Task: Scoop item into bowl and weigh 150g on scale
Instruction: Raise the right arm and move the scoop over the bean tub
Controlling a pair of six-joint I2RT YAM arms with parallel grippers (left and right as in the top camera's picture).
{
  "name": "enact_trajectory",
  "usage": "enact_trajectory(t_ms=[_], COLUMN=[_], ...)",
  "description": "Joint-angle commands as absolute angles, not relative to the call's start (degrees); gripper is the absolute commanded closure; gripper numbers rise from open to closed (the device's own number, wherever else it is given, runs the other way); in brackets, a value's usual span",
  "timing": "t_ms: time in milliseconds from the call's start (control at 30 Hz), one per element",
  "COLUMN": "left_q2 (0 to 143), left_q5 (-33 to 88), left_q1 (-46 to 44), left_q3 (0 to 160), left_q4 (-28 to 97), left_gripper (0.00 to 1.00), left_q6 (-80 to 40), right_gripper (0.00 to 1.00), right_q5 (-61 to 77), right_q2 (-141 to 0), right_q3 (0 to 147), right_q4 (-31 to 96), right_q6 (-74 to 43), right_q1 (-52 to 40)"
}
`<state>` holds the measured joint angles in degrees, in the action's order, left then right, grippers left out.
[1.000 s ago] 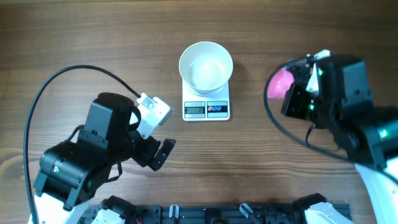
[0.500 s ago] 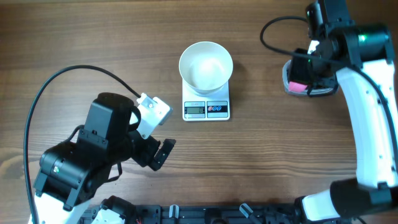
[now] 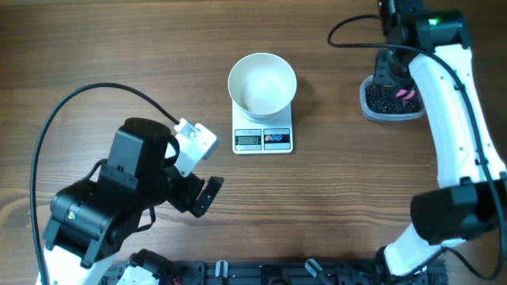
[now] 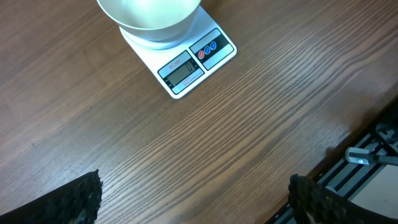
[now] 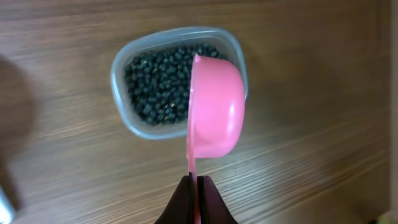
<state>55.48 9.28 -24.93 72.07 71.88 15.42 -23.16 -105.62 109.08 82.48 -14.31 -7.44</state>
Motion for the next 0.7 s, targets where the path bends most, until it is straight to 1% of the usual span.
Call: enact_trajectory(t_ms=[0, 333, 533, 667], left_q2=[55.18, 55.18, 55.18, 55.18], left_q5=[9.15, 9.15, 9.15, 9.15], left_q1=[-24.47, -24.47, -24.47, -24.47], left_q3=[72.77, 72.77, 72.77, 72.77], left_q4=[71.81, 71.81, 71.83, 71.83], left_gripper=[0.0, 0.0, 0.0, 0.0], left_q6=[16.27, 16.27, 16.27, 16.27], right_gripper=[0.96, 0.96, 0.96, 0.96], right_q5=[-28.82, -28.67, -28.12, -24.29], right_q2=[-109.34, -114.34, -116.18, -116.68], right_q3=[110.34, 110.28, 110.13, 110.13], right_q4=[81.47, 77.93, 78.06, 78.26], right_q6=[-9.82, -2.9, -1.21, 1.54], right_q1=[-7.4, -5.89, -4.1, -3.99])
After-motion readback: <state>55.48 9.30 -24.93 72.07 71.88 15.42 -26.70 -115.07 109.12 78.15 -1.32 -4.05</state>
